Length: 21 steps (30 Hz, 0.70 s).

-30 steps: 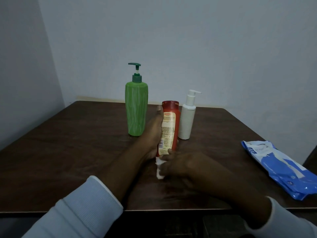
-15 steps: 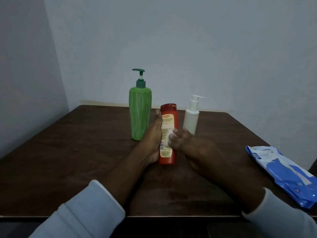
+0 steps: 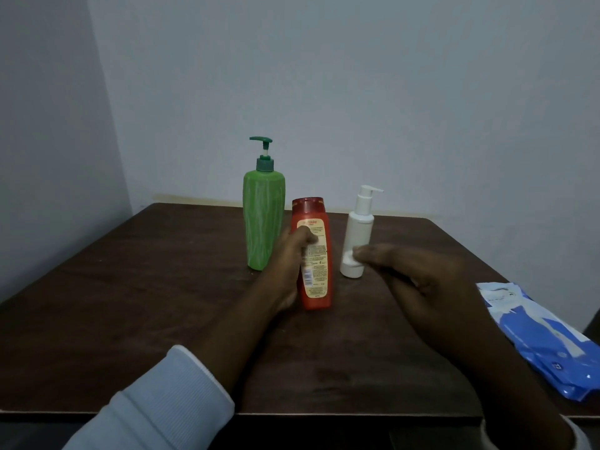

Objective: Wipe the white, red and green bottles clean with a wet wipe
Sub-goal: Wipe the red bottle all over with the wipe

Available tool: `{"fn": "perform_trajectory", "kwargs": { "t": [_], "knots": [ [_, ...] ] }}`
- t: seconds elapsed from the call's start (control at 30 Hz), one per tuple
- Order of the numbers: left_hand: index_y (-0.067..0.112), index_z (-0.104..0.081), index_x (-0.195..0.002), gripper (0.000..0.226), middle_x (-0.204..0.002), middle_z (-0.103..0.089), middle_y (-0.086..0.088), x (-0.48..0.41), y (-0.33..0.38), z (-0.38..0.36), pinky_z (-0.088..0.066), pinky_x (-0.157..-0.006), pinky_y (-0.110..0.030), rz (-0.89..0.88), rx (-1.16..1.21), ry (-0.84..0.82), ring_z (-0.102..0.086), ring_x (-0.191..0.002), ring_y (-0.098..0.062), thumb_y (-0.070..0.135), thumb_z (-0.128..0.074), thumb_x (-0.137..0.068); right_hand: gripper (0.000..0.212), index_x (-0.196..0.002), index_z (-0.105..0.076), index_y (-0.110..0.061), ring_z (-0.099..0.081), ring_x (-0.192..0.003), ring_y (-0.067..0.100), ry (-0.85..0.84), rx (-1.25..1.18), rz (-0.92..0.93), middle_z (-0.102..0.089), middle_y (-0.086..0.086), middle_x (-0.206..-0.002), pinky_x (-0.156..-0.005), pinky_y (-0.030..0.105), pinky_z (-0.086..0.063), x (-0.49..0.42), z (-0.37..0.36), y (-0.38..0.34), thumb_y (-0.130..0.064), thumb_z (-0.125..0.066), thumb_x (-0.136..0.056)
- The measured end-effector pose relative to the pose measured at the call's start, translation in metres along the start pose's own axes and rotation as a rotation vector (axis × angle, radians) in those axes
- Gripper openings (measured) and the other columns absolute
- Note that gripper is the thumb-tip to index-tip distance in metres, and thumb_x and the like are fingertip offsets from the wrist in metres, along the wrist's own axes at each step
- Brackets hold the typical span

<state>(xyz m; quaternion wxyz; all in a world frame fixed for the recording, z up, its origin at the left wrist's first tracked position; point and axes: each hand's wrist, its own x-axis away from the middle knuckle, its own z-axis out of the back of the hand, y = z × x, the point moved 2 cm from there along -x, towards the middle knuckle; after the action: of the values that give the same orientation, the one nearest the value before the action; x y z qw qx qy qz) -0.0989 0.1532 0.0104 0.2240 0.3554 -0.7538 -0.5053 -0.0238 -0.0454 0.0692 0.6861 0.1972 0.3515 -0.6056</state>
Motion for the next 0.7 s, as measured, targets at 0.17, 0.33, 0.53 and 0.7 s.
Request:
{"fn": "perform_trajectory", "kwargs": {
  "t": [0.17, 0.33, 0.53, 0.7],
  "knots": [
    [0.023, -0.064, -0.113, 0.029, -0.100, -0.074, -0.002, -0.006, 0.007, 0.005, -0.060, -0.077, -0.041, -0.235, -0.109, 0.029, -0.072, -0.095, -0.022, 0.002, -0.059, -0.093, 0.036, -0.107, -0.067, -0.040, -0.062, -0.092, -0.007, -0.061, 0.006, -0.153, -0.069, -0.021, -0.101, -0.081, 0.011, -0.049, 0.006, 0.002, 0.014, -0.010, -0.063, -0.089],
    [0.026, -0.065, -0.114, 0.035, -0.103, -0.076, 0.002, -0.009, 0.005, 0.007, -0.058, -0.081, -0.037, -0.256, -0.196, 0.014, -0.073, -0.099, -0.016, -0.001, -0.060, -0.092, 0.040, -0.103, -0.061, -0.054, -0.057, -0.091, -0.020, -0.168, -0.060, -0.181, -0.061, -0.039, -0.093, -0.077, 0.002, -0.043, 0.024, -0.011, 0.010, -0.016, -0.059, -0.089],
    [0.031, -0.060, -0.119, 0.044, -0.119, -0.070, 0.003, -0.005, 0.002, 0.016, -0.054, -0.094, -0.041, -0.152, -0.368, -0.039, -0.065, -0.114, -0.018, -0.004, -0.060, -0.091, 0.043, -0.100, -0.056, -0.055, -0.054, -0.097, -0.017, -0.243, -0.106, -0.222, -0.058, -0.036, -0.095, -0.083, 0.003, -0.041, 0.029, -0.023, 0.014, -0.014, -0.056, -0.091],
    [0.036, -0.054, -0.119, 0.051, -0.121, -0.066, 0.006, -0.009, -0.005, 0.030, -0.053, -0.103, -0.042, -0.097, -0.542, -0.040, -0.063, -0.119, -0.019, -0.005, -0.064, -0.090, 0.035, -0.104, -0.056, -0.053, -0.050, -0.095, -0.024, -0.249, -0.110, -0.221, -0.050, -0.043, -0.091, -0.079, -0.003, -0.036, 0.029, -0.029, 0.011, -0.024, -0.048, -0.086]
  ]
}}
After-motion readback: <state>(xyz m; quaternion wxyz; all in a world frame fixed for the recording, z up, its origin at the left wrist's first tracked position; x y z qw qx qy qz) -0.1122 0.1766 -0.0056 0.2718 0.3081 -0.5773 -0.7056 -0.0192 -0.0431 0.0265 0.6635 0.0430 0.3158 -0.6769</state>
